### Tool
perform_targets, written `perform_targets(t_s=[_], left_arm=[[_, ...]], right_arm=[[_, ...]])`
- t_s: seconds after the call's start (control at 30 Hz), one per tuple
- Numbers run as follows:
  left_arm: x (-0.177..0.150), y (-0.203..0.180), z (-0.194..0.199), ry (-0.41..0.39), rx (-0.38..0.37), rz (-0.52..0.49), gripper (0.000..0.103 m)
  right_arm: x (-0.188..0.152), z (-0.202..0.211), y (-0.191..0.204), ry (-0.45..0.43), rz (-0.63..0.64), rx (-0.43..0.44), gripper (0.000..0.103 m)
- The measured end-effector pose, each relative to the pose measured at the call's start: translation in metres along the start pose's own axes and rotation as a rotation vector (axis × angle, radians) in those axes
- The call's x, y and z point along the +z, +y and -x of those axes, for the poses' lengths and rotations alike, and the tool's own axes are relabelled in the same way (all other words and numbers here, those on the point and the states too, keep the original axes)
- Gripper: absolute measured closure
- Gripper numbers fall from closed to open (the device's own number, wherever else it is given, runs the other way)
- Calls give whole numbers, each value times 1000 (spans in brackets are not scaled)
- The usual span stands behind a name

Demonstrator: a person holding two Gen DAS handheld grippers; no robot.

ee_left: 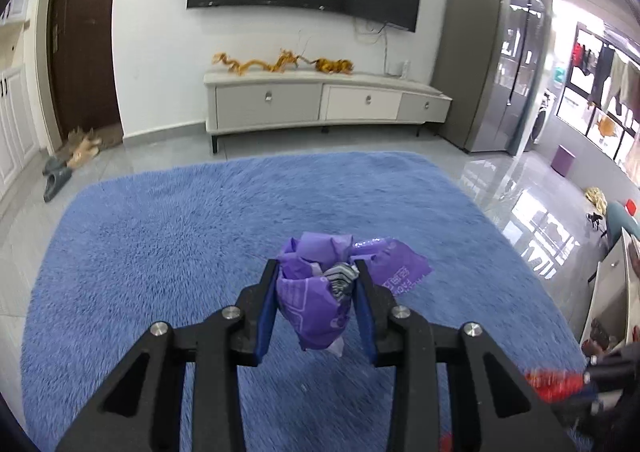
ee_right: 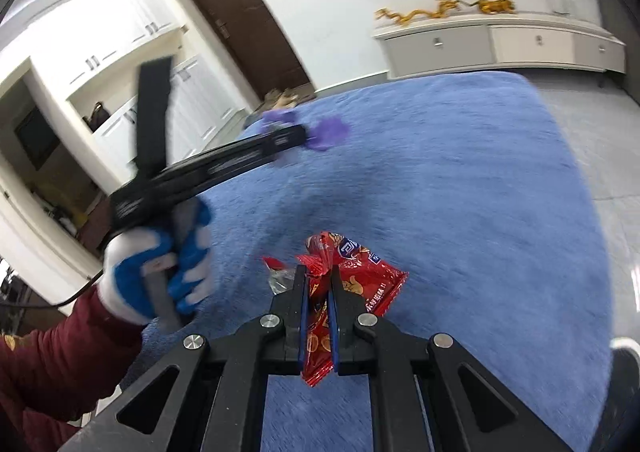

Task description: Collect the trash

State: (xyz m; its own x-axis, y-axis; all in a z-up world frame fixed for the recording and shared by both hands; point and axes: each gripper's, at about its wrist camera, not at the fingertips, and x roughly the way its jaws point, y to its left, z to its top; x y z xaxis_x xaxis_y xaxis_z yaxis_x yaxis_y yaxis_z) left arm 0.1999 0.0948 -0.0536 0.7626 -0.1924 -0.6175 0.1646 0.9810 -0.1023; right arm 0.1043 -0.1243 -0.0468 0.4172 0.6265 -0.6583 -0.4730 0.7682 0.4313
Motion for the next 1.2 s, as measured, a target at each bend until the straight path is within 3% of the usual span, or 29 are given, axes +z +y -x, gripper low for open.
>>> perform_targets(t_s=[0.3, 0.77, 1.2], left_arm=[[-14, -37, 39, -42, 2, -80, 70], [-30, -77, 73, -78, 3, -146, 70], [-31, -90, 83, -91, 11, -191, 70]], right_arm=[[-12, 39, -19, -66, -74, -93, 95], [-23, 68, -28, -131, -98, -133, 95], [-28, 84, -40, -172, -116, -153, 95]])
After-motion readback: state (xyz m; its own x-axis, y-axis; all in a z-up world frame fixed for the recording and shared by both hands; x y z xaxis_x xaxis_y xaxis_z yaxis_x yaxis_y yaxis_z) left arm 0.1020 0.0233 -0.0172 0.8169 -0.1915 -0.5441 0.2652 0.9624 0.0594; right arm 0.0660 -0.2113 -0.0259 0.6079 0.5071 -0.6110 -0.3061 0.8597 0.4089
